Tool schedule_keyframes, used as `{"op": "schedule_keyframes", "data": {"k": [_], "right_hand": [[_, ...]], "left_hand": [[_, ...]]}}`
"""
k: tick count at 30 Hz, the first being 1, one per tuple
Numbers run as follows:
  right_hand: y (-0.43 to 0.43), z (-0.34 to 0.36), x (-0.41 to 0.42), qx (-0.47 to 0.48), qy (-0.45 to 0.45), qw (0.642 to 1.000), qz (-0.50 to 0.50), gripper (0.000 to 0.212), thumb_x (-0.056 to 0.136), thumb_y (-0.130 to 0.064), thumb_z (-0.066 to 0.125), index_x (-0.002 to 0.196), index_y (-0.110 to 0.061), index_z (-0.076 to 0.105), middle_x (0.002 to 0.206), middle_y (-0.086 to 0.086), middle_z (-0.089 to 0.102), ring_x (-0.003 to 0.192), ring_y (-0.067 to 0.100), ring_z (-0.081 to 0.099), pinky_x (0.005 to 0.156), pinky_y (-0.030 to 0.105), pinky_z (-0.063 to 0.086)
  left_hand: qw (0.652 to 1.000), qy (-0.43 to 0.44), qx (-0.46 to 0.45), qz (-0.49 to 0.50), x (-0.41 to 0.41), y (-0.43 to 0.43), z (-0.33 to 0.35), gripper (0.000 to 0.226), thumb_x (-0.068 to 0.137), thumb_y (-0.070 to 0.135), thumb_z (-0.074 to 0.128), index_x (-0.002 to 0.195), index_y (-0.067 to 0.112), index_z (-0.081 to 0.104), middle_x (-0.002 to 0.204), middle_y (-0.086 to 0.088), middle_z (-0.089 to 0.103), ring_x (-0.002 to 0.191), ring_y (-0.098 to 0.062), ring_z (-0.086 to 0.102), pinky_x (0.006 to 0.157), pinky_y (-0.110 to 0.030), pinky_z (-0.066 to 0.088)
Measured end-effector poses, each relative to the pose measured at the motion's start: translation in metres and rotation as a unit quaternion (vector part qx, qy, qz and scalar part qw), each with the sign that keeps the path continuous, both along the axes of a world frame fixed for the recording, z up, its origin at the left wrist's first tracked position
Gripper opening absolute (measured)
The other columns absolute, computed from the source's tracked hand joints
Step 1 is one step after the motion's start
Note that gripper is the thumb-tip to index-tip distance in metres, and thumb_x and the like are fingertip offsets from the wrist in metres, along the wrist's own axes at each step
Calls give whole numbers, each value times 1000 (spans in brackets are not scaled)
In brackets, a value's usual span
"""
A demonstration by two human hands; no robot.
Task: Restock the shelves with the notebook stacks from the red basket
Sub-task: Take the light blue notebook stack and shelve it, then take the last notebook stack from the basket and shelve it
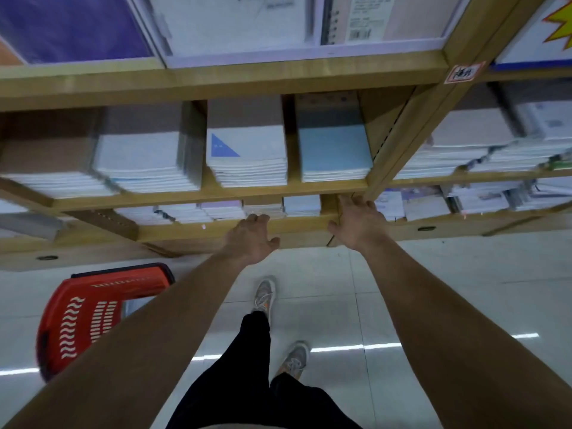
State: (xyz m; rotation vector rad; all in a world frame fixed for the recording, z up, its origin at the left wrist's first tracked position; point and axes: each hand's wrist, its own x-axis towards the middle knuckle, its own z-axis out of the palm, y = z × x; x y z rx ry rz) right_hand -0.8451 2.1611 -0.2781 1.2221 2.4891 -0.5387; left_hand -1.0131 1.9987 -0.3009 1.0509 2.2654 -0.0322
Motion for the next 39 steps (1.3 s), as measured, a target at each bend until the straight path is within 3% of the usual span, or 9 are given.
{"op": "schedule_keyframes", "data": {"k": [7, 14, 19, 25, 31, 39], "right_hand": [[-74, 24, -40, 4, -38, 994, 99, 72, 92, -52, 56, 153, -21, 33, 151, 12, 40, 136, 35, 40, 103, 47, 44], [-184, 36, -120, 27, -51, 975, 217, 71, 92, -56, 55, 150, -20, 36, 145, 12, 44, 130, 34, 43, 99, 46, 41], [-282, 29, -195, 15, -70, 959, 273, 70, 91, -60, 54, 146, -20, 40, 144, 13, 44, 130, 36, 43, 100, 47, 41], [-425, 12, -283, -40, -84, 933, 347, 60, 92, -56, 53, 142, -24, 47, 142, 11, 47, 129, 34, 45, 98, 44, 42], [-520, -26, -355, -54, -105, 894, 432, 45, 87, -51, 56, 123, -23, 56, 124, 6, 55, 117, 32, 54, 94, 44, 47], [-561, -165, -443, -47, -167, 808, 563, 65, 87, -56, 56, 140, -20, 47, 137, 10, 52, 124, 32, 50, 97, 44, 47]], "left_hand": [[999, 10, -15, 31, -19, -106, 27, 64, 97, 52, 54, 148, 16, 41, 140, -11, 51, 129, -32, 50, 98, -43, 47], [989, -31, 1, 145, -61, -236, 31, 70, 94, 54, 58, 151, 18, 38, 149, -13, 47, 134, -34, 47, 108, -47, 43], [976, -26, 15, 216, -105, -360, 25, 59, 93, 48, 61, 142, 17, 48, 136, -12, 57, 124, -33, 56, 101, -43, 45], [952, -46, 1, 302, -156, -517, 6, 69, 95, 48, 59, 153, 19, 35, 142, -10, 54, 120, -29, 60, 99, -43, 52], [927, -70, -25, 366, -177, -620, -35, 64, 90, 60, 58, 142, 25, 42, 138, -7, 58, 115, -30, 63, 92, -48, 56], [899, -103, -37, 425, -219, -638, -156, 65, 94, 57, 55, 147, 24, 36, 145, -10, 51, 119, -33, 60, 89, -49, 57]]}}
